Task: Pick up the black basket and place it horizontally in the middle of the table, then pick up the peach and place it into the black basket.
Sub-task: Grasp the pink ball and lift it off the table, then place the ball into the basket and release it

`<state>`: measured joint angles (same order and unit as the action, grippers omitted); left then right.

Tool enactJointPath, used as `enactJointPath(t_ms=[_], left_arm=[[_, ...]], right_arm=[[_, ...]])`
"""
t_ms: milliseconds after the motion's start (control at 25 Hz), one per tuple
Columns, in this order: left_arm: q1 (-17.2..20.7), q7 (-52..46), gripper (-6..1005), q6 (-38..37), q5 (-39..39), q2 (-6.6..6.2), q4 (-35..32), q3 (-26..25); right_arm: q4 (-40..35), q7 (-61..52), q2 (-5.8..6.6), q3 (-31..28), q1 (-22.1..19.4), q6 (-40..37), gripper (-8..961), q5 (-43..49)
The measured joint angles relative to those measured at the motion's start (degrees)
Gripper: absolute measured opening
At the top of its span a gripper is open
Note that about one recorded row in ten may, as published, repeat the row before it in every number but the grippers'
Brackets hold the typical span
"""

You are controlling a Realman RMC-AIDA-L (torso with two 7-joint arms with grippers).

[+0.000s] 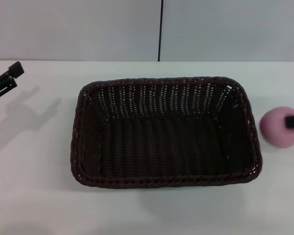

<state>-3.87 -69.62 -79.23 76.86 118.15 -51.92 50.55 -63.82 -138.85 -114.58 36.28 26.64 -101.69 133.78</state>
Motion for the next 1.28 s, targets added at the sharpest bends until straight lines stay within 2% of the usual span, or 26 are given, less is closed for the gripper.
enactJointPath(t_ms=[160,280,400,480,560,680,840,1000,1280], left_arm=[[-0.3,1.7,742,-3.1,-1.6,0.03,3.2,-2.6],[-0.4,3.4,742,-5.3,-2.3,-0.02,5.6,-4.3],[-0.8,4.7,742,-7.4,-2.6,0.07,8.1,-6.3],[-1.1,4.9,742,-8.2,-2.7,0.07,9.5,-7.2],[-1.2,5.3,742,-9.3,-2.7,-0.01,10.5,-8.0],[-1.1,6.2,743,-10.5,-2.9,0.05,11.4,-9.8],[-1.0,6.7,743,-11.3,-3.0,-0.09,14.0,-10.8],[-1.0,7.3,743,-11.4,-3.0,-0.12,14.7,-10.9],[-0.6,9.6,744,-11.6,-3.0,-0.28,18.1,-12.0]], right_arm=[[-11.1,-1.3,-0.64,-3.1,-4.7,-4.9,231,-5.9],[-20.0,-2.7,-1.36,-4.7,-6.1,-9.3,204,-9.7],[-25.2,-4.0,-2.26,-4.3,-5.2,-12.2,182,-12.8],[-25.8,-3.9,-3.01,-3.4,-3.5,-12.5,168,-13.7],[-22.9,-2.5,-3.39,-1.5,-0.8,-12.1,151,-13.8],[-14.7,0.4,-3.35,0.9,4.0,-11.0,125,-13.8],[-1.8,6.1,-2.32,2.2,9.4,-8.1,118,-13.5],[6.6,11.3,-1.62,2.3,11.7,-4.9,111,-13.5],[8.4,16.5,-1.71,0.9,10.4,-2.1,381,-16.7]])
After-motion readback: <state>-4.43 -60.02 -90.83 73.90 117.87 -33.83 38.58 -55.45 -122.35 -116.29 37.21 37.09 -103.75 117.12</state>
